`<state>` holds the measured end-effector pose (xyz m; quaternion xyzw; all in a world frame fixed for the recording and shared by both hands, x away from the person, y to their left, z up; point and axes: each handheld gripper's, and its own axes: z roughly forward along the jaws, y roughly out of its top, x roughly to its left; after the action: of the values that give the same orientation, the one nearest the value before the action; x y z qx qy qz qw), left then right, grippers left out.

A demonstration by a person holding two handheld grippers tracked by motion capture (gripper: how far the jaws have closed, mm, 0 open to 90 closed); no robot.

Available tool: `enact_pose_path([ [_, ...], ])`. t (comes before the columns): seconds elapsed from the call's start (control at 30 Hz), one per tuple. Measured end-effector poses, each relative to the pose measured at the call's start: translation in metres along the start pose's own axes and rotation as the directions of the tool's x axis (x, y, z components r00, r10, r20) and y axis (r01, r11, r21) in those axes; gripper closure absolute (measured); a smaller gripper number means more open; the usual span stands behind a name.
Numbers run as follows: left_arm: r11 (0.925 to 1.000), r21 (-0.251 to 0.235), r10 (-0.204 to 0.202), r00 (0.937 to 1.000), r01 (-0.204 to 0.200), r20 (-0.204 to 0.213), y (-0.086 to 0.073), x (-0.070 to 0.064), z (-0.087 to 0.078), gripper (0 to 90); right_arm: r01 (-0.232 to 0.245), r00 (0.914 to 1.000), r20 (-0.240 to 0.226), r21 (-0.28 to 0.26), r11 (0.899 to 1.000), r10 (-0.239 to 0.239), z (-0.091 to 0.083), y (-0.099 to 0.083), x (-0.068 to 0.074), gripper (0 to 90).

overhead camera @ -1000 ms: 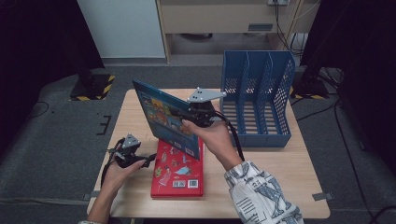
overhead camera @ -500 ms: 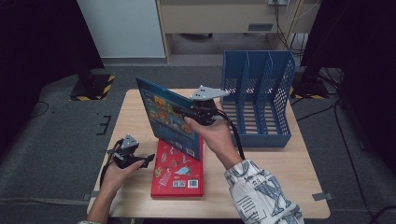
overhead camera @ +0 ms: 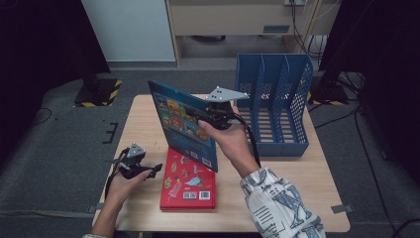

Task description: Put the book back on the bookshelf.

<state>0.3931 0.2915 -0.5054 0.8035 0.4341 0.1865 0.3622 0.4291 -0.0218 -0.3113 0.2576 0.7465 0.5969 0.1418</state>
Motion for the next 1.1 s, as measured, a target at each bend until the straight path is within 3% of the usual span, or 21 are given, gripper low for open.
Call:
enact_pose_path([
  [0.2,0.9998,0.016,0.008,0.9999,-0.008,-0.009,-0.001,0.0,0.002,8.0,0.006,0.9999,0.011,0.001,1.0,-0.006,-0.002,0.005,-0.001,81.9],
  [0.5,0.9993,0.016,-0.034,0.999,0.035,-0.029,-0.005,0.007,0.0,7.9,0.028,0.999,0.034,0.017,0.999,-0.029,-0.006,0.013,0.001,81.9],
  [0.8,0.9986,0.046,-0.024,0.9978,0.027,-0.061,-0.01,0.008,0.004,8.1,0.026,0.9973,0.07,-0.001,1.0,-0.025,-0.016,0.023,-0.003,81.8],
  [0.93,0.9975,0.068,-0.012,0.9951,0.019,-0.098,-0.012,0.01,0.006,7.9,0.027,0.9957,0.089,-0.005,1.0,-0.027,-0.021,0.028,-0.006,81.8],
  [1.1,0.9958,0.067,-0.054,0.9918,0.062,-0.115,-0.016,0.017,0.004,7.3,0.021,0.9938,0.11,-0.016,1.0,-0.019,-0.027,0.033,-0.011,81.8],
])
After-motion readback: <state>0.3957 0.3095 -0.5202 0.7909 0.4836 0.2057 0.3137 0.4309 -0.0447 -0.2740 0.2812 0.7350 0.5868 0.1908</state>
